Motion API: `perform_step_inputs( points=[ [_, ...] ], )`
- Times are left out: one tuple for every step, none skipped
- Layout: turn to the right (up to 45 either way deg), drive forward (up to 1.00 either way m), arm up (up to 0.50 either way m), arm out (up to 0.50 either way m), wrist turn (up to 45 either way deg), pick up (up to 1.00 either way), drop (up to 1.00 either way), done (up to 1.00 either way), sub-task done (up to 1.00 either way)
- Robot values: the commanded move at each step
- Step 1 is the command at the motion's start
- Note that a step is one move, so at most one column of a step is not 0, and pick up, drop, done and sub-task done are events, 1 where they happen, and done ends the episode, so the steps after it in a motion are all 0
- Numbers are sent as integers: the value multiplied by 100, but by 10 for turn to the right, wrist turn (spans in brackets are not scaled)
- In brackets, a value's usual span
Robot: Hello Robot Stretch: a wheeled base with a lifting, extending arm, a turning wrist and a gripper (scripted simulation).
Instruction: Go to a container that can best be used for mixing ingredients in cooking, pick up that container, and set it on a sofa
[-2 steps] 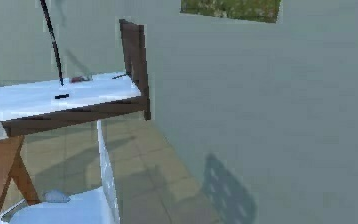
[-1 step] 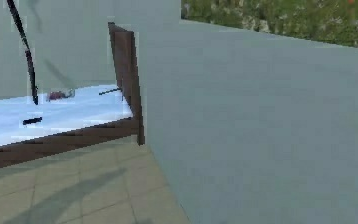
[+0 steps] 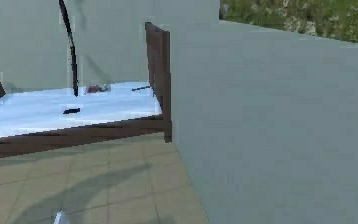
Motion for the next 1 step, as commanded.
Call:
perform_step_inputs(
  points=[
    [0,25,0,0,0,0,0,0,0]
  ],
)
